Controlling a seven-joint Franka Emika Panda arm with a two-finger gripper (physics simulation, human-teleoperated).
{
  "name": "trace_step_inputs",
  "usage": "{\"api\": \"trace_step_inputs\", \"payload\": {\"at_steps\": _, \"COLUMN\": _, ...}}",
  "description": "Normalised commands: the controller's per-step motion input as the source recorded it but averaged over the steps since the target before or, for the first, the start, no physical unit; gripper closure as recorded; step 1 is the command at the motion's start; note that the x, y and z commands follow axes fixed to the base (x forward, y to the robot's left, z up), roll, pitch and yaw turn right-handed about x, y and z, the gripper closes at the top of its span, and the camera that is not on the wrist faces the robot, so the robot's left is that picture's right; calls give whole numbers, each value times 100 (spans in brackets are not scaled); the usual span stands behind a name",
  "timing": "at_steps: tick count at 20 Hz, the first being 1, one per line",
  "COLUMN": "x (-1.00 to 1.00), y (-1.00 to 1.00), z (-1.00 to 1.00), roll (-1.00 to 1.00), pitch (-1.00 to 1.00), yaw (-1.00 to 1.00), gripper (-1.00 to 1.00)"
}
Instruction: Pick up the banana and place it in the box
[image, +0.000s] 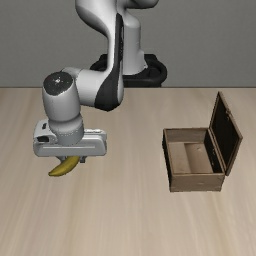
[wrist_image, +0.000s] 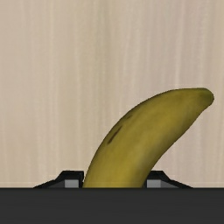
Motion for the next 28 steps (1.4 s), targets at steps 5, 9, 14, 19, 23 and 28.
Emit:
{"api": "trace_step_inputs", "payload": {"at_steps": 5, "x": 0, "y": 0, "z": 100, "roll": 0, "pitch": 0, "yaw": 0, "gripper": 100}}
{"api": "trace_step_inputs", "payload": {"at_steps": 9, "x": 0, "y": 0, "z": 100, "roll": 0, "pitch": 0, "yaw": 0, "gripper": 100}}
{"api": "trace_step_inputs", "payload": {"at_steps": 14, "x": 0, "y": 0, "z": 100, "roll": 0, "pitch": 0, "yaw": 0, "gripper": 100}}
{"api": "trace_step_inputs", "payload": {"at_steps": 19, "x": 0, "y": 0, "z": 100, "roll": 0, "pitch": 0, "yaw": 0, "gripper": 100}}
{"api": "trace_step_inputs", "payload": {"at_steps": 23, "x": 0, "y": 50, "z": 50, "roll": 0, "pitch": 0, "yaw": 0, "gripper": 100}}
{"api": "trace_step_inputs", "payload": {"at_steps": 28, "x": 0, "y": 100, "z": 0, "roll": 0, "pitch": 0, "yaw": 0, "gripper": 100}}
